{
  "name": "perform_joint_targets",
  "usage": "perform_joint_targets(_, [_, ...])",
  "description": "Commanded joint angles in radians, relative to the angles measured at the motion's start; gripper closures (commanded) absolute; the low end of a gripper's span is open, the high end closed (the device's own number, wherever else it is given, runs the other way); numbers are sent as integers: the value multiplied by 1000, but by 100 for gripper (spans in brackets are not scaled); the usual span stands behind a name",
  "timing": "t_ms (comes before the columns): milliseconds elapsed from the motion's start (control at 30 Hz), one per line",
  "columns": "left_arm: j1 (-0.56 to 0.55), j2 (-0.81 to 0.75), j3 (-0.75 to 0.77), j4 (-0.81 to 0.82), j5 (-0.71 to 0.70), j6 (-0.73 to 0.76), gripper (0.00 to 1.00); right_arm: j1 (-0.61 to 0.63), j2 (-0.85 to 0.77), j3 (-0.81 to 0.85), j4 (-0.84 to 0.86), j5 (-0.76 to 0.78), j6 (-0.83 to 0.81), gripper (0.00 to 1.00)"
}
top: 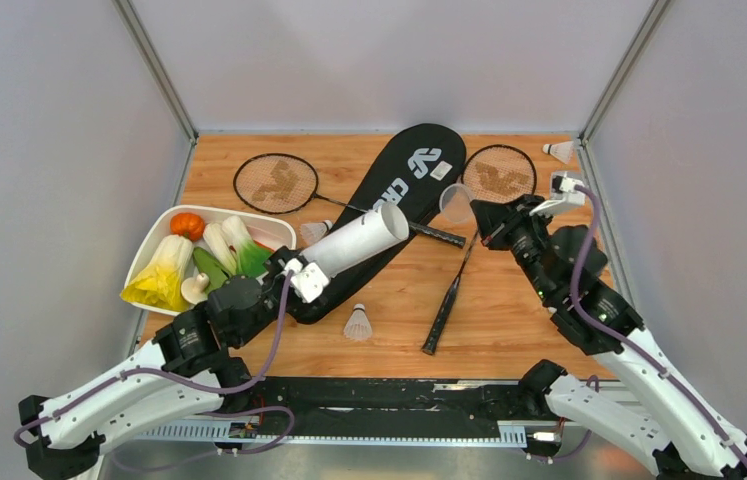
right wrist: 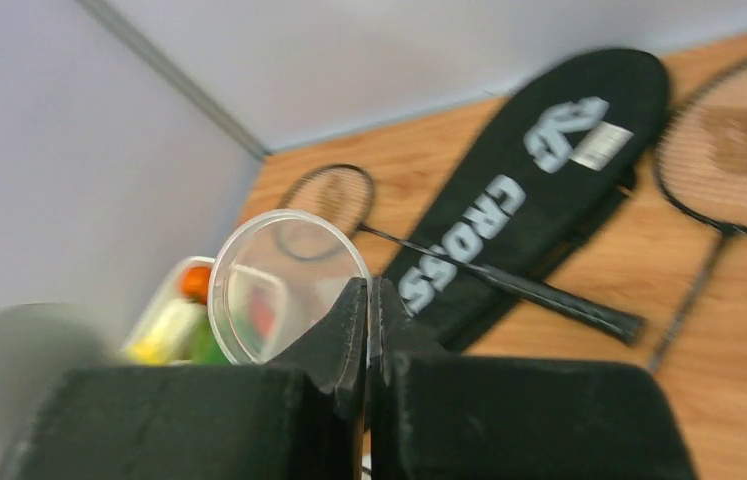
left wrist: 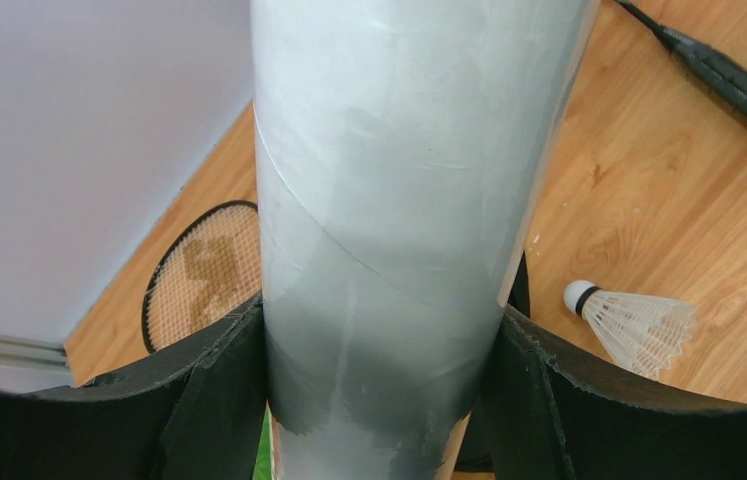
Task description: Pack up the badminton gear
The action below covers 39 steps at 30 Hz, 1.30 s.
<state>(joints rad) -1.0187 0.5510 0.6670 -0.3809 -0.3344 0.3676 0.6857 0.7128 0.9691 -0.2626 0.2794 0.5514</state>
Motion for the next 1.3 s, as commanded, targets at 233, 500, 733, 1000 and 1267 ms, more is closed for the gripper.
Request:
perform_joint_targets(233, [3,-133,-46,133,30,-8,53,-229,162,-232,-204,269,136,100])
perform_joint_targets(500, [3,-139,-47,135,53,-19,53,-419,281,-376,-145,229,182,100])
perform_joint_targets(733, [3,-159,-55,137,63,-19,53,-446,392,-420,-52,199,186,97])
perform_joint_targets(1000, [2,-174,-61,143,73,-39,53,-447,394,-383,-62,162,156,48])
perform_joint_targets(1267, [3,-169,-54,150,126,-62,53,-521,455,-205,86,170,-135,36])
